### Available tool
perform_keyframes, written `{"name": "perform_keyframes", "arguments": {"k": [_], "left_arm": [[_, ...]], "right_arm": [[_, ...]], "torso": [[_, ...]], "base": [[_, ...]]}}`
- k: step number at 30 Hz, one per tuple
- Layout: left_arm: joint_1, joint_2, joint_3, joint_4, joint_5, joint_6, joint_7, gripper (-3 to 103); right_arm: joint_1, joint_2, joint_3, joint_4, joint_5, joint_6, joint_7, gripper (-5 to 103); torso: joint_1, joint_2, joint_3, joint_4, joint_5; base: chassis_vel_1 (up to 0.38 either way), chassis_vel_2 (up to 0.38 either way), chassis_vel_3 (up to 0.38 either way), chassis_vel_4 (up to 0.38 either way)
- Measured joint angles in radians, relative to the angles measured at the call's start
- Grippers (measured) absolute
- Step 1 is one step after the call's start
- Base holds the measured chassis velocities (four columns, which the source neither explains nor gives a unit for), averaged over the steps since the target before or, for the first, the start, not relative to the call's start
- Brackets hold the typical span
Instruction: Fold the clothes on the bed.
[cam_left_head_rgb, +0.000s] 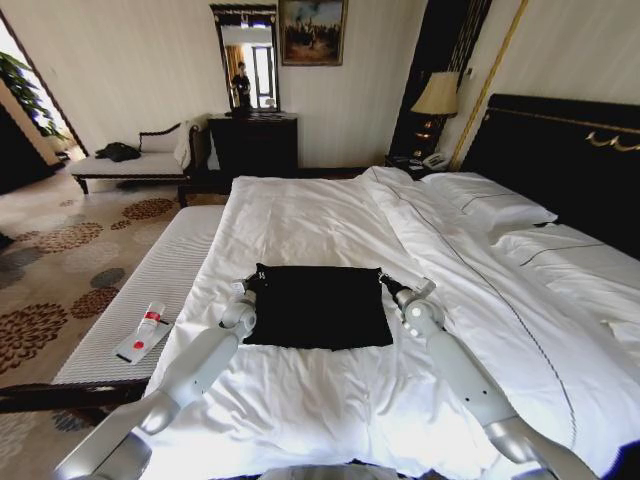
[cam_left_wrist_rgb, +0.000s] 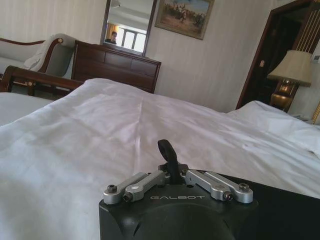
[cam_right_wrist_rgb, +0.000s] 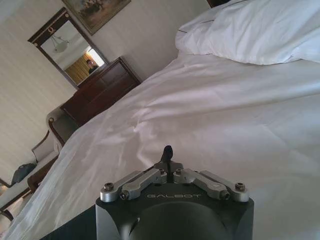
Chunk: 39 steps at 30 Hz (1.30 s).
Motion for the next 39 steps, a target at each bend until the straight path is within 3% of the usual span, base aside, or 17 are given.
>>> {"name": "perform_keyframes", "arguments": {"k": [7, 14, 39], "left_arm": [[0.084, 0.023, -0.034, -0.096, -0.006, -0.045, -0.001, 2], [0.178, 0.031, -0.089, -0.147, 0.011, -0.065, 0.002, 2], [0.286, 0.131, -0.092, -0.257, 0.079, -0.119, -0.001, 2]], "right_arm": [[-0.089, 0.009, 0.013, 0.045, -0.117, 0.057, -0.058, 1], [-0.183, 0.044, 0.057, 0.162, -0.194, 0.070, -0.059, 1], [-0.434, 0.016, 0.148, 0.312, -0.270, 0.138, -0.110, 1]], "torso": [[0.000, 0.000, 0.000, -0.0002, 0.0000], [0.000, 0.000, 0.000, 0.0002, -0.0002], [0.000, 0.000, 0.000, -0.0002, 0.0000]], "base": [[0.000, 0.000, 0.000, 0.000], [0.000, 0.000, 0.000, 0.000], [0.000, 0.000, 0.000, 0.000]]}}
